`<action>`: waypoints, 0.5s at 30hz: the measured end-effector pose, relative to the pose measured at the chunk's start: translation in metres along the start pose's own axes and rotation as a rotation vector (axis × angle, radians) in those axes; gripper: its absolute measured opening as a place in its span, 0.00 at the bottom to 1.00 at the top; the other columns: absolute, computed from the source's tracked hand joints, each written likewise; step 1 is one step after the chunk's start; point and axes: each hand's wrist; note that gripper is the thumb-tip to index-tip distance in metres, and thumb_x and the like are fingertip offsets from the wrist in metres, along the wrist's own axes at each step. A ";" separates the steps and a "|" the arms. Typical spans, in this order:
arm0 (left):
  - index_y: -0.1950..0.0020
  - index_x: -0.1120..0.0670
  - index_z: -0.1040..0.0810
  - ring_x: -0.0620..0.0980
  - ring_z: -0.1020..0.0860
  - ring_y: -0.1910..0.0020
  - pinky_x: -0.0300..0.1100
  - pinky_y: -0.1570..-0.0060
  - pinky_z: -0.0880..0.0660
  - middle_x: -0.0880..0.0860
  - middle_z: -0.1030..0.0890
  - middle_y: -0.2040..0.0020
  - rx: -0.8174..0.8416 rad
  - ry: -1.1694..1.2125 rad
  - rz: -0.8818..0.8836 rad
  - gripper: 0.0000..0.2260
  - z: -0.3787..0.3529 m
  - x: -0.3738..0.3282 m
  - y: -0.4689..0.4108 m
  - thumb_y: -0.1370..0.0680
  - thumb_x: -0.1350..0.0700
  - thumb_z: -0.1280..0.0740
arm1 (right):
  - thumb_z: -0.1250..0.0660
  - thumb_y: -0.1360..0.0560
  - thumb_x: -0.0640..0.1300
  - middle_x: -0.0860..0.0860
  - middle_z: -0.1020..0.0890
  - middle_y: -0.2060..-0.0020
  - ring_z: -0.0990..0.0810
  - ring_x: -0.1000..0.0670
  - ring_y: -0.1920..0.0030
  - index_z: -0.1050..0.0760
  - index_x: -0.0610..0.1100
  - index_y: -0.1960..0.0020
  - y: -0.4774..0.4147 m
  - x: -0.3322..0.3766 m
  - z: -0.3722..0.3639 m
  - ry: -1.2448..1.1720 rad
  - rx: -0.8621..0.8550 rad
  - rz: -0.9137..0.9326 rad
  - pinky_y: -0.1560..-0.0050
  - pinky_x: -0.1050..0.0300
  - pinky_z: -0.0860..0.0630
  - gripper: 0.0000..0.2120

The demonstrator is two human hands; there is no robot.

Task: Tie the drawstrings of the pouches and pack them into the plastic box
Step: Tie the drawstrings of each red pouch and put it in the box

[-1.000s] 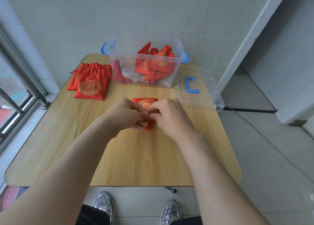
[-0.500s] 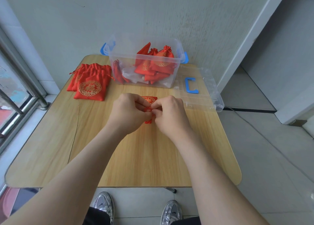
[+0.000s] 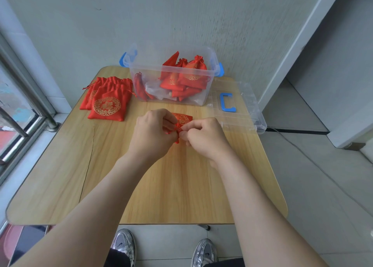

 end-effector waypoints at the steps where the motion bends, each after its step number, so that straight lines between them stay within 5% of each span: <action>1: 0.52 0.52 0.17 0.39 0.16 0.59 0.40 0.54 0.18 0.44 0.14 0.61 0.021 -0.010 -0.019 0.11 0.000 0.001 0.000 0.31 0.63 0.24 | 0.27 0.26 0.39 0.51 0.14 0.61 0.17 0.50 0.56 0.13 0.48 0.57 -0.001 0.000 0.002 -0.013 0.027 -0.029 0.55 0.56 0.24 0.06; 9: 0.56 0.53 0.17 0.36 0.16 0.60 0.36 0.55 0.19 0.42 0.15 0.61 -0.036 0.031 -0.069 0.08 -0.002 0.002 0.001 0.29 0.63 0.22 | 0.27 0.24 0.31 0.46 0.17 0.66 0.23 0.53 0.68 0.18 0.38 0.49 -0.006 -0.003 0.009 -0.515 0.230 -0.319 0.67 0.60 0.29 0.05; 15: 0.53 0.53 0.12 0.34 0.15 0.59 0.30 0.51 0.20 0.42 0.13 0.60 0.027 0.044 -0.109 0.06 0.000 0.003 0.000 0.26 0.62 0.20 | 0.27 0.23 0.32 0.46 0.17 0.65 0.22 0.54 0.69 0.17 0.36 0.45 -0.009 -0.005 0.008 -0.631 0.172 -0.349 0.68 0.61 0.28 0.07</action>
Point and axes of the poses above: each hand's wrist, its own y-axis away from the middle knuckle, its own z-axis out of the back of the hand, x = y × z
